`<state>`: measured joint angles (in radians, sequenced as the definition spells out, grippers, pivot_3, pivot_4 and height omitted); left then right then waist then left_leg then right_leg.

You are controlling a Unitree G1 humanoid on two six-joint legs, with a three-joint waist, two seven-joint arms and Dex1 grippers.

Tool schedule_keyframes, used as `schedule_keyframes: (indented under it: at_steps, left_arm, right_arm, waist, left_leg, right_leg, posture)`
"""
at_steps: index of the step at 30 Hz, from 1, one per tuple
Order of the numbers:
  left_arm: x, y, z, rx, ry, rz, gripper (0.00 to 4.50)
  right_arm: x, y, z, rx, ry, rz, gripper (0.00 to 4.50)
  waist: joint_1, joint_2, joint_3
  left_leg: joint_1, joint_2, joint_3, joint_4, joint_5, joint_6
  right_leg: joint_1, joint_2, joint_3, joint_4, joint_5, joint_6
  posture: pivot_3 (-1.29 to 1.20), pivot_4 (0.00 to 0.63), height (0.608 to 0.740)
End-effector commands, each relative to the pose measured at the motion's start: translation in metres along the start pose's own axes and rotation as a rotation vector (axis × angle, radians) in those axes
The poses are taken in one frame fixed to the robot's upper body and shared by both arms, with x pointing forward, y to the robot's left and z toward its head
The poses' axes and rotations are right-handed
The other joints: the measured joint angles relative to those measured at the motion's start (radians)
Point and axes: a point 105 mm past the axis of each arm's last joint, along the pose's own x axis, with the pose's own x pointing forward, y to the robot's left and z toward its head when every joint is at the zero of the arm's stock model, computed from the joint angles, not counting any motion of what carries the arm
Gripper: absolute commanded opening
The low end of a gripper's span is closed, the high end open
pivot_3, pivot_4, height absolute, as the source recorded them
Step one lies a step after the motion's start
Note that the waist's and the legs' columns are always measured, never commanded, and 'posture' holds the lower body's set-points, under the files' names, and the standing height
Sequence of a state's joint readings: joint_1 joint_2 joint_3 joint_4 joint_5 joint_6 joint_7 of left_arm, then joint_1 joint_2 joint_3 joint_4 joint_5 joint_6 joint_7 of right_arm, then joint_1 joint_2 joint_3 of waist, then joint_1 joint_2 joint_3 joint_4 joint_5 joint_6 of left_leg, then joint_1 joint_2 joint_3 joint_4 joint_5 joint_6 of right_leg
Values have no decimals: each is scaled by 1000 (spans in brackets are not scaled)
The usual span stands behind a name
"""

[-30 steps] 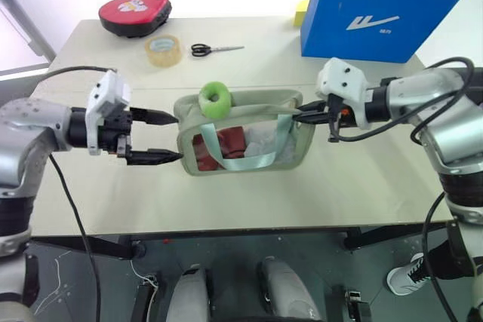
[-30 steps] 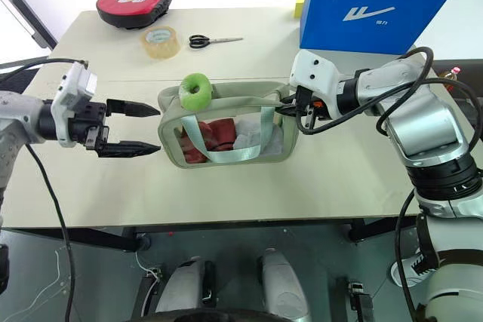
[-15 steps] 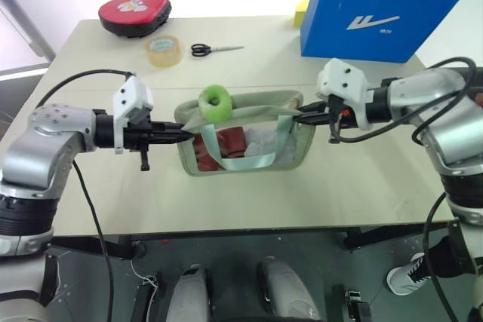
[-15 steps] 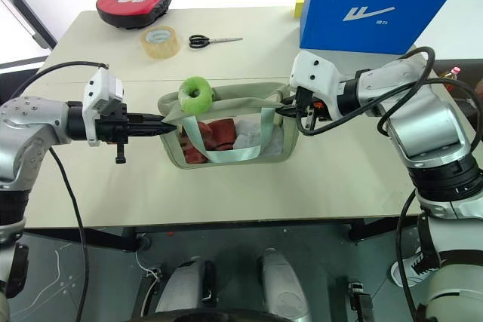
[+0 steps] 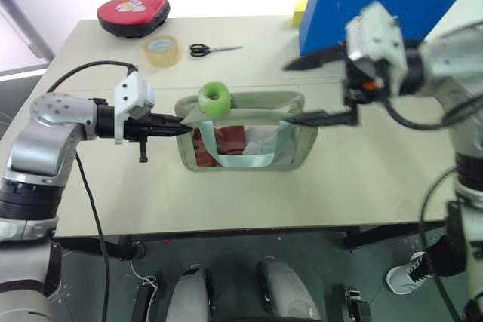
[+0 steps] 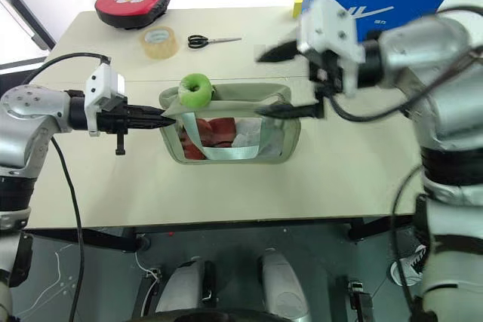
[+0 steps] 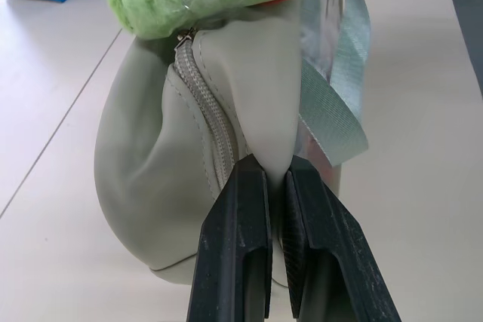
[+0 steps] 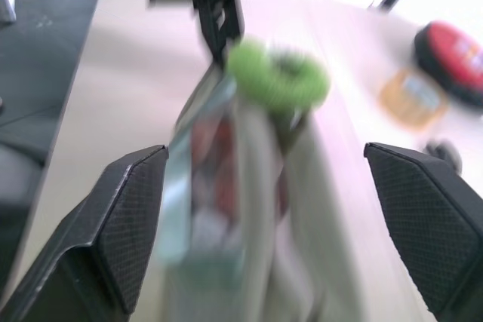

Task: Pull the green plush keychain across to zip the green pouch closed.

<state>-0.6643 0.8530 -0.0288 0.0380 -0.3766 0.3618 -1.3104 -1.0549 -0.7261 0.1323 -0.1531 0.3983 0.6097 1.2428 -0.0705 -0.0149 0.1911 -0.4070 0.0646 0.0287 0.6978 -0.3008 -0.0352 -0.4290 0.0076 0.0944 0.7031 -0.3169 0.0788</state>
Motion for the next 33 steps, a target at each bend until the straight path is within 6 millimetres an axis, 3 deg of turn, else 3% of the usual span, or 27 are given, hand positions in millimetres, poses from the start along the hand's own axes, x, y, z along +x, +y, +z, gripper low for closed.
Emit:
schedule_keyframes:
  at_steps: [1,6,8,10,14,16,22,33]
  left_arm:
    - [2,-1,5,37,0,-13,0]
    - [0,-1,5,34,-4,-8,0]
    - [0,-1,5,32,-2,-1,0]
    - [-1,-1,5,32,1,0,0]
    - [-2,-2,4,33,5,0,0]
    - [-2,-3,4,34,5,-1,0]
    - [-3,-2,1,31,19,10,0]
    - [-18,-1,-10,-22,55,79,0]
  right_arm:
    - [39,-9,4,-29,16,-13,4427]
    - [76,-8,0,-29,74,21,4427]
    - [82,-12,-8,-22,126,5,3918]
    - [80,-13,-6,5,122,4,3106]
    - [71,-12,-5,30,121,6,862]
    - [67,-13,-6,37,124,-1,67]
    - [22,-24,-12,141,129,-86,67]
    - [-94,-32,-80,254,420,-429,67]
  waist:
    - [1,0,0]
    - [12,0,0]
    - [11,0,0]
    - [12,0,0]
    - [11,0,0]
    - [10,0,0]
    - [13,0,0]
    - [19,0,0]
  left_leg:
    - [0,0,0,0,0,0]
    - [-3,0,-1,0,0,0]
    - [-3,-1,-1,0,0,0]
    - [-3,0,-1,0,0,0]
    - [-3,0,-2,0,0,0]
    - [-3,0,-2,0,0,0]
    - [-3,0,-2,0,0,0]
    - [-1,0,1,-1,0,1]
  right_leg:
    - [0,0,0,0,0,0]
    - [-2,-3,-1,-1,0,0]
    - [-2,-4,-1,-2,0,0]
    - [-2,-4,-2,-1,0,0]
    - [-2,-2,-2,-1,0,0]
    - [-2,-2,-2,-1,0,0]
    - [-2,-2,-2,-1,0,0]
    - [-1,-1,0,-2,0,0]
  posture:
    - [0,150,737]
    - [0,150,737]
    - [0,150,737]
    - [0,150,737]
    - [0,150,737]
    - [0,150,737]
    - [0,150,737]
    - [0,150,737]
